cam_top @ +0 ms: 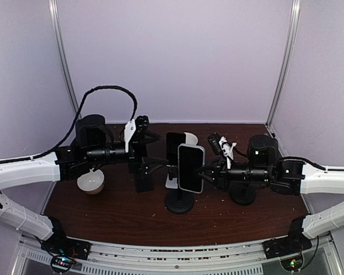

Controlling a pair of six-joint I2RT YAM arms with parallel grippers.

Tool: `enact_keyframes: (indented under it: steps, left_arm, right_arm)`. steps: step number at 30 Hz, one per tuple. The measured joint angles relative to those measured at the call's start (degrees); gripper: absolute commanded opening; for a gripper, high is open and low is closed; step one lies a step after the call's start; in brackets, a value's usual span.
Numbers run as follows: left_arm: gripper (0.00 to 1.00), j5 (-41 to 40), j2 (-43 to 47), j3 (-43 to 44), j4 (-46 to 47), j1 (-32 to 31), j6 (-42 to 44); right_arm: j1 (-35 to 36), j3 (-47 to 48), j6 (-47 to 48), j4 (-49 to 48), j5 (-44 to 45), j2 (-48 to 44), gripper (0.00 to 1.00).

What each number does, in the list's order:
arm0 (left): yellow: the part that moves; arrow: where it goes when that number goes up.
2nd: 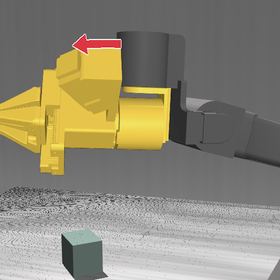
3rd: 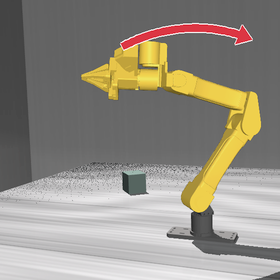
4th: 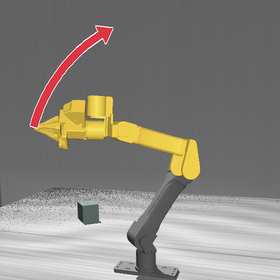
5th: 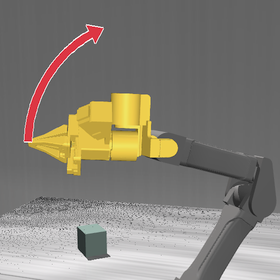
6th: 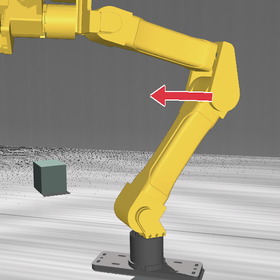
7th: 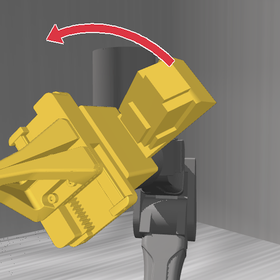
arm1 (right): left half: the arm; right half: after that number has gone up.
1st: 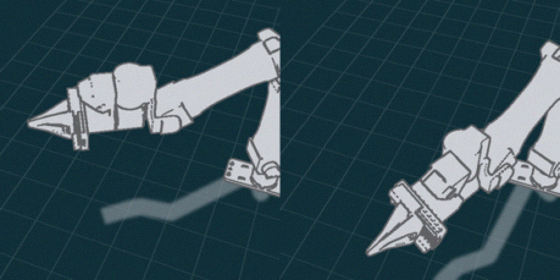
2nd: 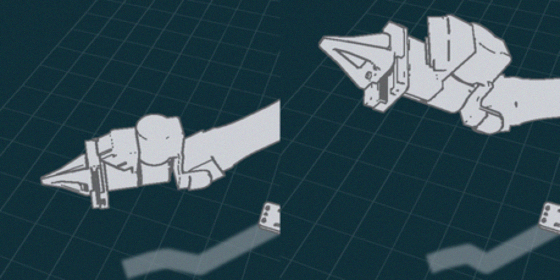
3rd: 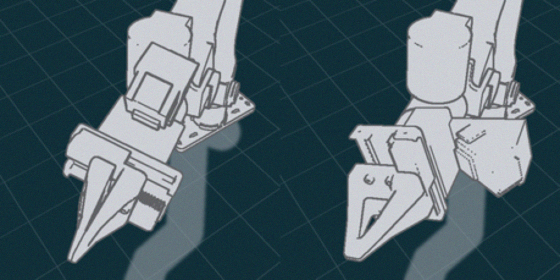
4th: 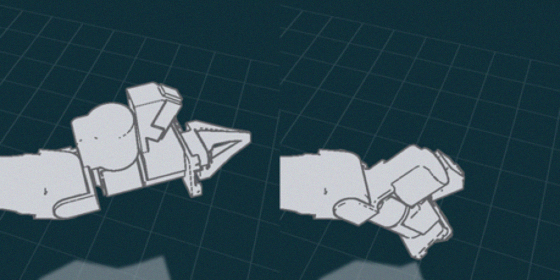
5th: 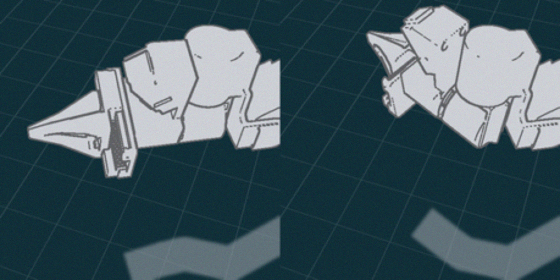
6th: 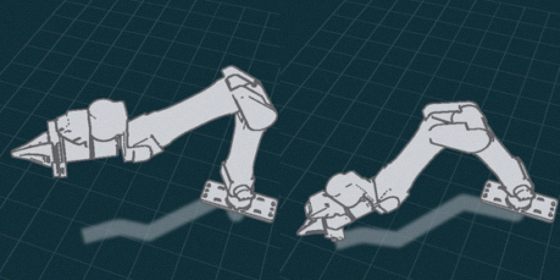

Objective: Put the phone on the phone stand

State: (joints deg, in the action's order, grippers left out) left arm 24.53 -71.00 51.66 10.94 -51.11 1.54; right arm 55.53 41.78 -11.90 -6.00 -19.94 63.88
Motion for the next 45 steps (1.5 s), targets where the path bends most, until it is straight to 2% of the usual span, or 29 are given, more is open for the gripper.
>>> enact_keyframes:
  steps: [3, 9, 12, 14, 18, 22, 25, 30, 36, 40, 41, 44, 45]
  left_arm:
    - [0.96, 1.2, -0.8, -4.6, 3.9, 1.8, -2.1]
    - [0.79, 5.3, -6.1, -11.5, 14.1, 1.7, -6.8]
    - [0.77, 7.8, -9.5, -11.6, 18.5, 1.7, -9.2]
    - [0.68, 9.1, -11.3, -11.6, 21.9, 1.7, -11.2]
    - [0.59, 11.1, -13.6, -11.6, 27.4, 1.7, -14.5]
    - [0.58, 12.8, -16.7, -11.5, 32.2, 1.5, -17.6]
    - [0.50, 13.1, -17.4, -11.6, 34.0, 1.5, -18.9]
    - [0.46, 13.9, -17.7, -11.7, 36.3, 1.0, -19.7]
    - [0.46, 13.6, -18.4, -11.6, 37.2, 0.5, -19.5]
    - [0.37, 13.7, -18.6, -11.3, 37.1, 0.5, -18.5]
    - [0.38, 14.0, -19.1, -10.8, 37.0, 0.6, -18.1]
    - [0.51, 15.5, -20.2, -9.7, 37.4, 1.2, -17.8]
    - [0.52, 16.3, -20.9, -9.2, 38.3, 1.4, -18.0]
  right_arm:
    - [1.7, 0.0, -0.3, -0.2, 4.4, -0.3, 0.00]
    - [2.4, 0.1, 0.0, -0.3, 6.0, -0.3, 0.00]
    - [2.4, 0.1, 0.1, -0.6, 5.5, 0.1, 0.00]
    - [2.4, 0.4, 0.1, -0.8, 5.2, 0.6, 0.00]
    - [2.6, 1.2, 0.0, -1.7, 5.1, 2.4, 0.00]
    - [2.9, 2.9, 0.0, -1.9, 4.5, 4.9, 0.00]
    - [3.0, 3.1, 0.1, -2.1, 4.3, 5.0, 0.00]
    - [3.0, 3.8, 0.1, -1.5, 3.9, 5.0, 0.00]
    - [3.3, 4.1, -0.2, -1.5, 4.7, 5.3, 0.00]
    - [3.5, 4.1, -0.1, -1.3, 4.9, 5.1, 0.00]
    - [3.5, 4.1, 0.0, -1.4, 4.9, 5.2, 0.00]
    - [3.2, 4.5, -0.1, -1.5, 4.2, 5.9, 0.00]
    - [3.1, 4.8, 0.0, -1.7, 4.0, 6.3, 0.00]
